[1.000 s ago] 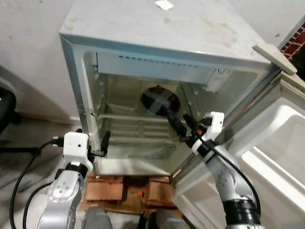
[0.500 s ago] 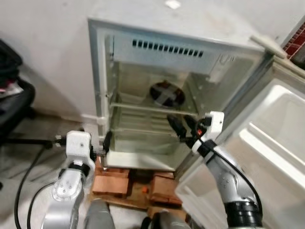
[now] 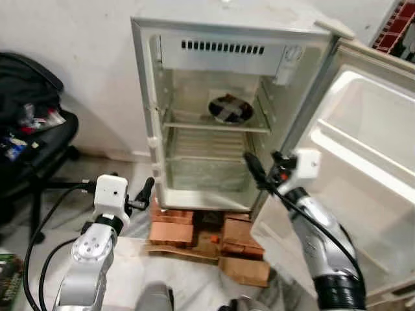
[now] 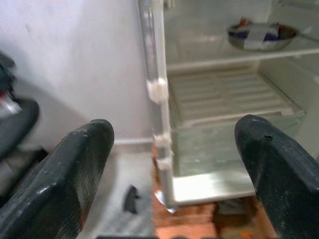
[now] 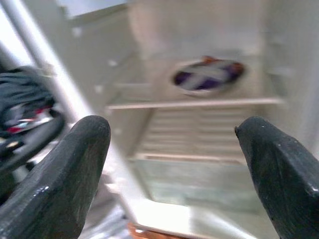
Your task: Restocking fridge
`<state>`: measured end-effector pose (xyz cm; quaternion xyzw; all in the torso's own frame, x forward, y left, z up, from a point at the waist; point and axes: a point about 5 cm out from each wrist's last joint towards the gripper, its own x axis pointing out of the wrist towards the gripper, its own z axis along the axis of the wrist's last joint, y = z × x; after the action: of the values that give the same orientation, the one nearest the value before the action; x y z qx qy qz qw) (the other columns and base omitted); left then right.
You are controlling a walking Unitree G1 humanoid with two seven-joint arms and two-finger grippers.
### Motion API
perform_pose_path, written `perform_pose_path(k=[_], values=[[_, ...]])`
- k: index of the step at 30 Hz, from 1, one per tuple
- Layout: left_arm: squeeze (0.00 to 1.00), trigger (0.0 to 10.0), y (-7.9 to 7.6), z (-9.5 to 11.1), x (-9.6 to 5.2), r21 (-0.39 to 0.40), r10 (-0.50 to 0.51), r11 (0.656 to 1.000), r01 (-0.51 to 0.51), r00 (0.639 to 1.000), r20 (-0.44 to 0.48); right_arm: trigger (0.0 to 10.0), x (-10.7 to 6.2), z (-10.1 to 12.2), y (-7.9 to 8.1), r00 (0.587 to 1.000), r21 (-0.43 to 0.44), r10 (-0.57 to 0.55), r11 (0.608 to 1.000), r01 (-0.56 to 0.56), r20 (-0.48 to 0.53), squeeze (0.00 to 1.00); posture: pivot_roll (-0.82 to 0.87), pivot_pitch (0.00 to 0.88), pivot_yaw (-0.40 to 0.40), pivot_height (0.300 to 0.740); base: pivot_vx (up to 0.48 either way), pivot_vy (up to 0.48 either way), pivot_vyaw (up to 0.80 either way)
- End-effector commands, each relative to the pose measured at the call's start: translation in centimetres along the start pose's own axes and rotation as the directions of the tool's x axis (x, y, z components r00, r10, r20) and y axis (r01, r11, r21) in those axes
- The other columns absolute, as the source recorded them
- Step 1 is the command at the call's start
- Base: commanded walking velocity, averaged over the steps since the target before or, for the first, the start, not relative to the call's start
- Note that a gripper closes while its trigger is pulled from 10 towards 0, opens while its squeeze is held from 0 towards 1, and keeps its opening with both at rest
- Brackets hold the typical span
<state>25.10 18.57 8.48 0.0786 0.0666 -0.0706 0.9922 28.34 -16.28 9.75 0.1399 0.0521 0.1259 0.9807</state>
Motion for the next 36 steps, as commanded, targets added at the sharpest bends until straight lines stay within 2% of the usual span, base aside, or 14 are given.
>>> perform_pose_path(k=[1,6,8,11,14,17,18,20,22,25,27,29,34,36], values=[[0.00,10.0,0.4,-0.3,0.3,0.019,-0.011,1.000,0.011,1.000,-0.014,10.0,-0.7,0.1,-0.2,1.000,-0.013,-0.022,1.000,0.022,0.000,0.00,0.06,0.000,-0.010,0.740,-0.277,0.000,0.00],[0.00,10.0,0.1,0.0,1.5,0.043,-0.057,0.997,0.057,0.998,0.001,10.0,-2.2,-0.5,-0.6,0.999,-0.028,-0.019,0.999,0.018,-0.038,0.00,0.00,0.000,0.024,0.740,-0.216,0.000,0.00],[0.00,10.0,-0.2,0.3,2.4,0.058,-0.093,0.994,0.092,0.996,0.008,10.0,-3.3,-1.0,-0.5,0.998,-0.076,-0.025,0.997,0.020,-0.061,0.00,-0.02,0.000,0.022,0.740,0.000,0.000,0.00],[0.00,10.0,-0.3,0.1,2.4,0.056,-0.098,0.994,0.097,0.995,0.005,10.0,-3.7,-1.2,-0.5,0.997,-0.068,-0.030,0.997,0.026,-0.065,0.00,-0.01,0.000,0.003,0.740,0.000,0.000,0.00],[0.00,10.0,-0.7,-0.4,2.0,0.045,-0.101,0.994,0.101,0.995,-0.004,10.0,-3.7,-1.1,-1.0,0.996,-0.064,-0.079,0.995,0.076,-0.033,0.00,0.00,0.000,-0.017,0.740,-0.172,0.000,0.00],[0.00,10.0,-0.8,-1.0,1.3,0.037,-0.084,0.996,0.084,0.996,-0.013,10.0,-3.2,-0.6,-1.8,0.979,-0.040,-0.203,0.978,0.204,0.020,0.00,0.02,0.000,-0.040,0.740,-0.274,0.000,0.00],[0.00,10.0,-0.8,-1.0,1.3,0.037,-0.084,0.996,0.084,0.996,-0.013,10.0,-3.2,-0.6,-1.8,0.979,-0.040,-0.203,0.978,0.204,0.020,0.00,0.02,0.000,-0.040,0.740,-0.289,0.000,0.00],[0.00,10.0,-0.4,-1.5,0.7,0.023,-0.046,0.999,0.047,0.999,-0.016,10.0,-2.6,-0.2,-2.3,0.944,0.006,-0.321,0.947,0.322,0.068,0.00,0.03,0.000,-0.050,0.740,-0.281,0.000,0.00],[0.00,10.0,-0.3,-1.6,0.6,0.021,-0.038,0.999,0.038,0.999,-0.016,10.0,-2.3,0.1,-2.2,0.933,0.031,-0.350,0.937,0.349,0.085,0.00,0.03,0.000,-0.053,0.740,-0.281,0.000,0.00],[0.00,10.0,-0.5,-1.6,0.7,0.021,-0.043,0.999,0.043,0.999,-0.014,10.0,-1.8,0.3,-1.1,0.957,-0.036,-0.278,0.959,0.282,0.088,0.00,0.04,0.000,-0.063,0.740,-0.282,0.000,0.00],[0.00,10.0,-0.6,-1.6,0.7,0.022,-0.046,0.999,0.046,0.999,-0.012,10.0,-1.7,0.3,-0.9,0.959,-0.034,-0.269,0.961,0.273,0.086,0.00,0.04,0.000,-0.071,0.740,-0.281,0.000,0.00],[0.00,10.0,-0.6,-1.5,0.7,0.019,-0.043,0.999,0.043,0.999,-0.010,10.0,-1.5,0.3,-1.1,0.949,-0.021,-0.302,0.952,0.305,0.088,0.00,0.04,0.000,-0.074,0.740,-0.281,0.000,0.00],[0.00,10.0,-0.6,-1.6,0.5,0.006,-0.029,1.000,0.029,1.000,-0.008,10.0,-1.3,0.1,-1.4,0.924,-0.053,-0.375,0.924,0.379,0.075,0.00,0.01,0.000,-0.073,0.740,-0.280,0.000,0.00],[0.00,10.0,-0.6,-1.6,0.5,0.000,-0.026,1.000,0.026,1.000,-0.006,10.0,-1.2,0.3,-1.0,0.941,-0.124,-0.323,0.934,0.334,0.100,0.00,0.01,0.000,-0.074,0.740,-0.277,0.000,0.00]])
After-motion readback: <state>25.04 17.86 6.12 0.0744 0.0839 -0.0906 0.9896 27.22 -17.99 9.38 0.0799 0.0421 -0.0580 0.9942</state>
